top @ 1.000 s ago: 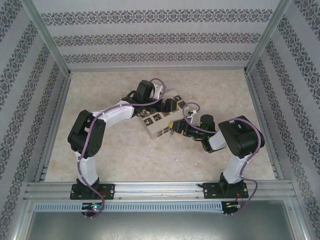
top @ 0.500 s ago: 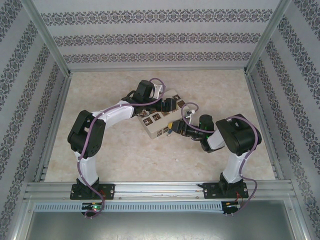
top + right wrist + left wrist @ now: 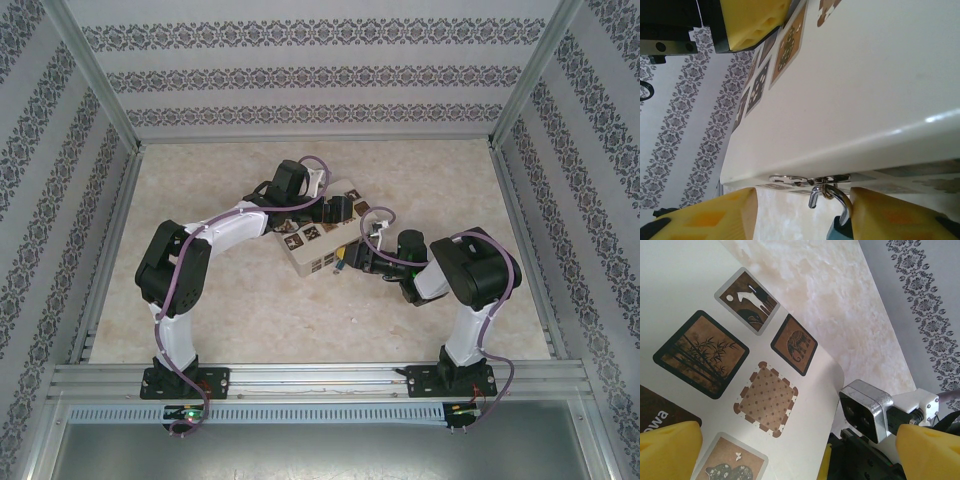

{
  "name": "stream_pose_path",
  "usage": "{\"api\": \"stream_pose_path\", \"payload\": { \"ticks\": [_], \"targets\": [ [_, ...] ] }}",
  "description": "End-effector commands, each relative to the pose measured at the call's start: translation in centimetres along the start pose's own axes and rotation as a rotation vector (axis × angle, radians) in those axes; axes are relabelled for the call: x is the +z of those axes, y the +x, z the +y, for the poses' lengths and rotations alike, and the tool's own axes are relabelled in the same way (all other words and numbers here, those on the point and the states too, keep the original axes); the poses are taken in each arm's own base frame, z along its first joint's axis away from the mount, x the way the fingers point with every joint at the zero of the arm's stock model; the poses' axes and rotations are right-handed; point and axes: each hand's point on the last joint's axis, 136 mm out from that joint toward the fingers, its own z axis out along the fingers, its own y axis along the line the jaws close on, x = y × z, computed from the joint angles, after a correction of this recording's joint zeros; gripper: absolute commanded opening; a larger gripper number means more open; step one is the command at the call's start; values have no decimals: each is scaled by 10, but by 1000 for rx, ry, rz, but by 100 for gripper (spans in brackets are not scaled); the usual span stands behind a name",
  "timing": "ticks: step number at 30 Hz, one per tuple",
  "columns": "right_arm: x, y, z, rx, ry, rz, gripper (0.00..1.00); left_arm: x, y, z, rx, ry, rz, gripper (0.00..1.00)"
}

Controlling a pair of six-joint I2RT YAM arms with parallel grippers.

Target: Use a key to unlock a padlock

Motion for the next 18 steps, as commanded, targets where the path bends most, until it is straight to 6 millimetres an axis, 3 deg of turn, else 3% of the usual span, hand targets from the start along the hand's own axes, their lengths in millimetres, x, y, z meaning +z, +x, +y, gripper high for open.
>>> {"api": "stream_pose_path", "payload": {
  "ticks": [1,18],
  "targets": [
    [5,10,8,17,-42,52,47,7,45,20,-118,-64,149,100],
    [6,23,-1,26,-6,92,28,8,44,20,-119,-63,145,100]
  ]
}}
